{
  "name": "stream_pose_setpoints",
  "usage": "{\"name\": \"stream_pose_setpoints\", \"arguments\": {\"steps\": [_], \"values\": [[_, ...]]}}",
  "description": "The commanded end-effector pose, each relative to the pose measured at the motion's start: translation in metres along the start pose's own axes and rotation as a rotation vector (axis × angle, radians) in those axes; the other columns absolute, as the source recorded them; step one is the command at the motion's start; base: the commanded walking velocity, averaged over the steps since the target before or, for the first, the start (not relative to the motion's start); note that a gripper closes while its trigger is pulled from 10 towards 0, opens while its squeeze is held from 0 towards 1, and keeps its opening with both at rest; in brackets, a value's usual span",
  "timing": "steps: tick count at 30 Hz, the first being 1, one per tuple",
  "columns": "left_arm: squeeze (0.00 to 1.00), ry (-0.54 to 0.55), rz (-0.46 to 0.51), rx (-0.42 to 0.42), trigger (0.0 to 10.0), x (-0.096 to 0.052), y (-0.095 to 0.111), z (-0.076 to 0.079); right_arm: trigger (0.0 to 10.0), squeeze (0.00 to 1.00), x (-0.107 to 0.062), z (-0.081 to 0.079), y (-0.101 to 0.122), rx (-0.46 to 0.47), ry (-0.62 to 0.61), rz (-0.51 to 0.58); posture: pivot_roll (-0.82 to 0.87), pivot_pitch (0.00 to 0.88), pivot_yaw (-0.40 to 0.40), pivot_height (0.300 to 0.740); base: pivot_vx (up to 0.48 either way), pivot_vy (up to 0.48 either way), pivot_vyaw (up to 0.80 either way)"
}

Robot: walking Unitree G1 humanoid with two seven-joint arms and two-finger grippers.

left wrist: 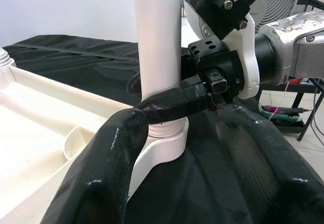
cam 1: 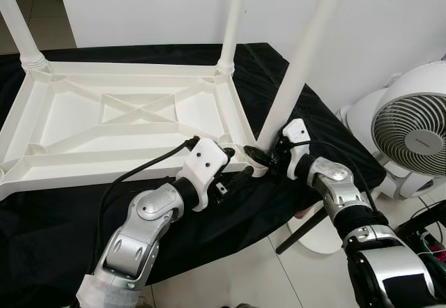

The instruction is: Building children table

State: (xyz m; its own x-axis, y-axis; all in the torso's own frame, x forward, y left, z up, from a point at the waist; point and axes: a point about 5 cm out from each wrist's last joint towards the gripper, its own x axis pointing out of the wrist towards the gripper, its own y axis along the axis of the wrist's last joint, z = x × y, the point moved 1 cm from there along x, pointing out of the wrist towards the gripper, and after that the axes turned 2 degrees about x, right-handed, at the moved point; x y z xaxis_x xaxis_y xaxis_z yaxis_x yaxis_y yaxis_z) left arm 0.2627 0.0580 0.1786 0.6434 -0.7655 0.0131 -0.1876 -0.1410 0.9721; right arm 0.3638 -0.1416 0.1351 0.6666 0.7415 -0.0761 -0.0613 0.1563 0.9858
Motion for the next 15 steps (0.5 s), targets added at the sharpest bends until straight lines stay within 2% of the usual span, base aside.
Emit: {"name": "stream_pose_setpoints", "arguments": {"steps": [1,6,7,9,11,12,13,15], "values": [[0.0,0.024,0.001,-0.007,10.0,0.001,0.0,0.001,0.0,0.0,-0.008,-0.003,-0.016,-0.019,0.024,-0.075,0.08,0.056,-0.113,0.74,0.0,0.0,0.0],[0.0,0.021,0.003,-0.01,10.0,0.002,0.0,0.002,0.0,0.0,-0.012,0.0,-0.016,-0.007,-0.012,-0.059,0.08,0.059,-0.112,0.74,0.0,0.0,0.0],[0.0,0.018,0.004,-0.012,10.0,0.002,0.0,0.003,10.0,0.0,-0.014,0.002,-0.016,0.022,-0.04,-0.049,0.08,0.061,-0.112,0.74,0.0,0.0,0.0],[0.0,0.018,0.004,-0.012,10.0,0.002,0.0,0.003,10.0,0.0,-0.014,0.002,-0.016,0.022,-0.04,-0.049,0.08,0.061,-0.112,0.74,0.0,0.0,0.0],[0.0,0.016,0.004,-0.016,10.0,0.002,0.0,0.004,10.0,0.0,-0.016,0.007,-0.019,0.081,-0.19,-0.04,0.07,0.07,-0.12,0.74,0.0,0.0,0.0],[0.0,0.016,0.004,-0.016,10.0,0.002,0.0,0.004,10.0,0.0,-0.016,0.007,-0.019,0.081,-0.19,-0.04,0.07,0.07,-0.12,0.74,0.0,0.0,0.0],[0.0,0.015,0.003,-0.02,10.0,0.001,0.0,0.005,10.0,0.0,-0.015,0.005,-0.019,0.089,-0.257,-0.025,0.07,0.072,-0.12,0.74,0.0,0.0,0.0],[0.0,0.015,0.002,-0.023,10.0,0.001,-0.001,0.006,10.0,0.0,-0.015,0.003,-0.02,0.09,-0.297,-0.013,0.07,0.073,-0.12,0.74,0.0,0.0,0.0]]}}
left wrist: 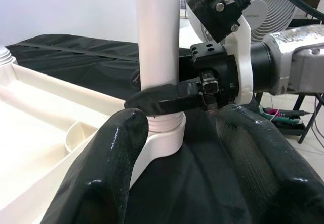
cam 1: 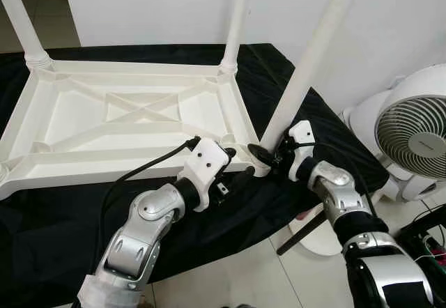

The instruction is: Building children table

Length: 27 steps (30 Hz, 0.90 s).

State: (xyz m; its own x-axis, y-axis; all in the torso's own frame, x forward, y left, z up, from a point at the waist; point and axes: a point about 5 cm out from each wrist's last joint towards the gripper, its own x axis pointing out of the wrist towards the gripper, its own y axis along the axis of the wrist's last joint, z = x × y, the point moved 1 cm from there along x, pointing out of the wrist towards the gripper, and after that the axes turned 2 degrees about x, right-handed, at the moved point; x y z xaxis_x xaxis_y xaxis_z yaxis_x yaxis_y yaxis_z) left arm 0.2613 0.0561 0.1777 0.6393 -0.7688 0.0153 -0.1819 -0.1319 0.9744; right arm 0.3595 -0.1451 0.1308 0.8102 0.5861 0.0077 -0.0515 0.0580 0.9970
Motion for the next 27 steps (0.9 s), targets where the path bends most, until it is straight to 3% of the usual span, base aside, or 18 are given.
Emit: {"name": "stream_pose_setpoints", "arguments": {"steps": [1,2,3,4,5,6,7,8,10,12,14,21,22,27], "values": [[0.0,0.02,-0.001,-0.012,10.0,0.0,0.0,0.003,10.0,0.0,-0.009,0.008,-0.014,-0.001,-0.079,-0.069,0.07,0.073,-0.12,0.74,0.0,0.0,0.0],[0.0,0.015,-0.004,-0.018,10.0,0.0,-0.001,0.006,10.0,0.0,-0.011,0.002,-0.018,0.044,-0.227,-0.051,0.07,0.072,-0.126,0.74,0.0,0.0,0.0],[0.0,0.015,-0.004,-0.018,10.0,0.0,-0.001,0.006,10.0,0.0,-0.011,0.002,-0.018,0.044,-0.227,-0.051,0.07,0.072,-0.126,0.74,0.0,0.0,0.0],[0.0,0.011,-0.004,-0.02,10.0,0.001,-0.002,0.007,10.0,0.0,-0.014,-0.002,-0.02,0.057,-0.34,-0.048,0.07,0.071,-0.127,0.74,0.0,0.0,0.0],[0.0,0.011,-0.004,-0.02,10.0,0.001,-0.002,0.007,10.0,0.0,-0.014,-0.002,-0.02,0.057,-0.34,-0.048,0.07,0.071,-0.127,0.74,0.0,0.0,0.0],[0.0,0.008,-0.004,-0.023,10.0,0.001,-0.002,0.008,10.0,0.0,-0.021,-0.009,-0.021,0.078,-0.496,-0.053,0.07,0.068,-0.129,0.74,0.0,0.0,0.0],[0.0,0.008,-0.004,-0.023,10.0,0.001,-0.002,0.008,10.0,0.0,-0.021,-0.009,-0.021,0.078,-0.496,-0.053,0.07,0.068,-0.129,0.74,0.0,0.0,0.0],[0.0,0.006,-0.003,-0.023,10.0,0.002,-0.002,0.009,10.0,0.0,-0.026,-0.013,-0.02,0.069,-0.572,-0.051,0.06,0.065,-0.131,0.74,0.0,0.0,0.0],[0.0,0.006,-0.003,-0.023,10.0,0.002,-0.002,0.009,10.0,0.0,-0.026,-0.013,-0.02,0.069,-0.572,-0.051,0.06,0.065,-0.131,0.74,0.0,0.0,0.0],[0.0,-0.001,-0.002,-0.026,10.0,0.002,-0.002,0.01,10.0,0.0,-0.036,-0.02,-0.02,0.099,-0.699,-0.068,0.06,0.062,-0.132,0.74,0.0,0.0,0.0],[0.0,-0.004,-0.001,-0.026,10.0,0.003,-0.002,0.011,10.0,0.0,-0.038,-0.022,-0.019,0.106,-0.722,-0.069,0.06,0.062,-0.132,0.74,0.0,0.0,0.0],[0.0,-0.011,0.001,-0.029,10.0,0.003,-0.003,0.012,10.0,0.0,-0.042,-0.026,-0.013,0.094,-0.714,-0.063,0.06,0.056,-0.137,0.74,0.0,0.0,0.0],[0.0,-0.008,0.002,-0.029,10.0,0.003,-0.003,0.012,10.0,1.0,-0.042,-0.025,-0.012,0.096,-0.696,-0.049,0.06,0.053,-0.138,0.74,0.0,0.0,0.0],[0.0,-0.005,0.001,-0.028,10.0,0.002,-0.003,0.013,10.0,1.0,-0.044,-0.023,-0.006,0.118,-0.65,-0.027,0.06,0.051,-0.138,0.74,0.0,0.0,0.0]]}}
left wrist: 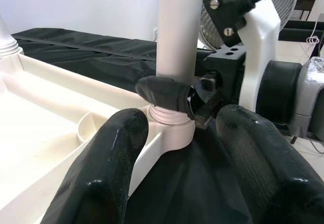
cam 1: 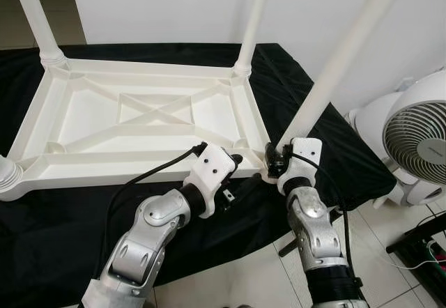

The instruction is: Building children table

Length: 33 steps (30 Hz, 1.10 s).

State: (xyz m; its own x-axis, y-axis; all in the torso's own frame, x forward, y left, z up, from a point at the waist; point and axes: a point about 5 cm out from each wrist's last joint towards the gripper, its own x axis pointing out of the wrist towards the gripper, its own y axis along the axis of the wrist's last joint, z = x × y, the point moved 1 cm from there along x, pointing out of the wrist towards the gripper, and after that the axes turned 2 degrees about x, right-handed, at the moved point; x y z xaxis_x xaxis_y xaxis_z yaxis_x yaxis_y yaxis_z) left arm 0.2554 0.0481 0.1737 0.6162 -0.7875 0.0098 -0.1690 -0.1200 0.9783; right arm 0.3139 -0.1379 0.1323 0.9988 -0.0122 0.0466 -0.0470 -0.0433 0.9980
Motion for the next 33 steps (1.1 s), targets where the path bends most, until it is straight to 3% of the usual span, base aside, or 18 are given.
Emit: {"name": "stream_pose_setpoints", "arguments": {"steps": [1,8,9,10,13,16,17,25,33], "values": [[0.0,0.026,0.0,-0.01,10.0,0.0,-0.001,0.002,10.0,1.0,-0.003,0.018,-0.005,0.015,0.008,-0.042,0.06,0.049,-0.138,0.74,0.0,0.0,0.0],[0.0,0.028,0.0,-0.008,10.0,0.0,-0.001,0.001,10.0,1.0,-0.004,0.028,0.002,0.035,0.098,-0.03,0.06,0.05,-0.139,0.74,0.0,0.0,0.0],[0.0,0.027,0.0,-0.007,10.0,0.0,-0.001,0.001,10.0,0.0,-0.005,0.032,0.003,0.025,0.141,-0.029,0.05,0.051,-0.136,0.74,0.0,0.0,0.0],[0.0,0.027,0.0,-0.007,10.0,0.0,-0.001,0.001,10.0,0.0,-0.005,0.032,0.003,0.025,0.141,-0.029,0.05,0.051,-0.136,0.74,0.0,0.0,0.0],[0.0,0.023,0.0,-0.006,10.0,0.0,-0.001,0.001,10.0,0.0,-0.014,0.041,0.005,0.001,0.35,-0.049,0.05,0.051,-0.13,0.74,0.0,0.0,0.0],[0.0,0.022,-0.001,-0.006,10.0,0.0,-0.001,0.0,10.0,0.0,-0.017,0.043,0.005,-0.021,0.416,-0.05,0.05,0.052,-0.128,0.74,0.0,0.0,0.0],[0.0,0.021,0.0,-0.006,10.0,0.0,-0.001,0.0,10.0,0.0,-0.02,0.047,0.005,-0.065,0.51,-0.054,0.05,0.052,-0.122,0.74,0.0,0.0,0.0],[0.0,0.016,-0.003,-0.001,10.0,0.0,0.0,-0.001,10.0,0.0,-0.016,0.06,0.004,-0.132,0.654,-0.089,0.05,0.055,-0.116,0.74,0.0,0.0,0.0],[0.0,0.026,-0.005,0.001,10.0,-0.002,0.0,-0.005,10.0,0.0,-0.002,0.059,0.002,-0.197,0.76,-0.117,0.06,0.063,-0.105,0.74,0.0,0.0,0.0]]}}
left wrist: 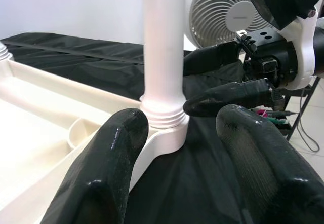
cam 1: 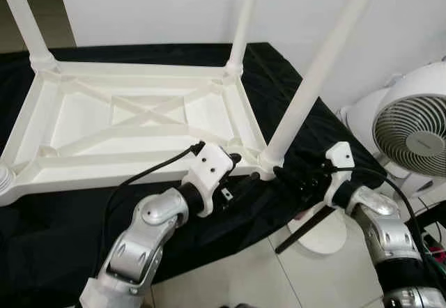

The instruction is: Building children table

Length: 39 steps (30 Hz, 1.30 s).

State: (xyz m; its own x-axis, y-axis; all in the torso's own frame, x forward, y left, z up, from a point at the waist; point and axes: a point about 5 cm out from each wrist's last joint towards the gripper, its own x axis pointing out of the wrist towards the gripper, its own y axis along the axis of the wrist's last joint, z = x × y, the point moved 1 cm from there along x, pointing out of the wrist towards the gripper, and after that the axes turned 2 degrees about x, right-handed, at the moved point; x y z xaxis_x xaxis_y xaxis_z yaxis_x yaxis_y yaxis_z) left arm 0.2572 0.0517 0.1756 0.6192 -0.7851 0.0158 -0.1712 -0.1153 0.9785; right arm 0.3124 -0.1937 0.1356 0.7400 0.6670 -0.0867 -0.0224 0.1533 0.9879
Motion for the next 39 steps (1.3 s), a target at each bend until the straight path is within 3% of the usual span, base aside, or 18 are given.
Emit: {"name": "stream_pose_setpoints", "arguments": {"steps": [1,2,5,8,9,15,16,17,19,20,27,33,39], "values": [[0.0,0.021,-0.01,0.004,10.0,0.0,-0.001,-0.001,10.0,0.0,0.001,0.003,-0.004,-0.013,0.024,-0.028,0.06,0.064,-0.1,0.74,0.0,0.0,0.0],[0.0,0.021,-0.01,0.004,10.0,0.0,-0.001,-0.001,10.0,0.0,0.001,0.003,-0.004,-0.013,0.024,-0.028,0.06,0.064,-0.1,0.74,0.0,0.0,0.0],[0.0,0.02,-0.009,0.007,10.0,0.0,0.001,-0.003,10.0,0.0,0.023,0.008,-0.002,-0.047,0.053,-0.033,0.06,0.065,-0.093,0.74,0.0,0.0,0.0],[0.0,0.02,-0.008,0.007,10.0,0.001,0.001,-0.003,10.0,0.0,0.029,0.008,-0.001,-0.049,0.062,-0.033,0.06,0.065,-0.093,0.74,0.0,0.0,0.0],[0.0,0.018,-0.008,0.011,10.0,0.001,0.002,-0.004,10.0,0.0,0.043,0.004,-0.001,-0.048,0.077,-0.028,0.07,0.063,-0.091,0.74,0.0,0.0,0.0],[0.0,0.023,-0.006,0.013,10.0,0.001,0.002,-0.005,10.0,0.0,0.057,-0.004,-0.004,-0.044,0.099,-0.034,0.08,0.06,-0.095,0.74,0.0,0.0,0.0],[0.0,0.025,-0.006,0.014,10.0,0.0,0.003,-0.005,4.5,0.0,0.059,-0.007,-0.006,-0.031,0.11,-0.042,0.08,0.06,-0.095,0.74,0.0,0.0,0.0],[0.0,0.028,-0.006,0.015,10.0,0.0,0.003,-0.005,1.5,0.0,0.059,-0.009,-0.009,-0.019,0.117,-0.053,0.09,0.061,-0.097,0.74,0.0,0.0,0.0],[0.0,0.03,-0.006,0.016,10.0,-0.001,0.003,-0.005,1.5,0.0,0.06,-0.009,-0.011,-0.012,0.122,-0.059,0.09,0.061,-0.097,0.74,0.0,0.0,0.0],[0.0,0.032,-0.006,0.015,10.0,-0.001,0.003,-0.005,0.0,0.0,0.06,-0.009,-0.014,-0.014,0.116,-0.073,0.09,0.063,-0.096,0.74,0.0,0.0,0.0],[0.0,0.016,-0.009,0.008,10.0,-0.001,0.002,-0.002,0.0,0.0,0.058,-0.004,-0.019,-0.009,0.062,-0.069,0.08,0.066,-0.092,0.74,0.0,0.0,0.0],[0.0,0.005,-0.013,0.003,10.0,-0.001,0.001,0.0,0.0,0.0,0.055,0.004,-0.022,0.011,-0.085,-0.046,0.07,0.07,-0.094,0.74,0.0,0.0,0.0],[0.0,0.005,-0.016,-0.001,10.0,-0.001,0.0,0.001,0.0,0.0,0.054,0.006,-0.022,0.025,-0.152,-0.033,0.07,0.072,-0.095,0.74,0.0,0.0,0.0]]}}
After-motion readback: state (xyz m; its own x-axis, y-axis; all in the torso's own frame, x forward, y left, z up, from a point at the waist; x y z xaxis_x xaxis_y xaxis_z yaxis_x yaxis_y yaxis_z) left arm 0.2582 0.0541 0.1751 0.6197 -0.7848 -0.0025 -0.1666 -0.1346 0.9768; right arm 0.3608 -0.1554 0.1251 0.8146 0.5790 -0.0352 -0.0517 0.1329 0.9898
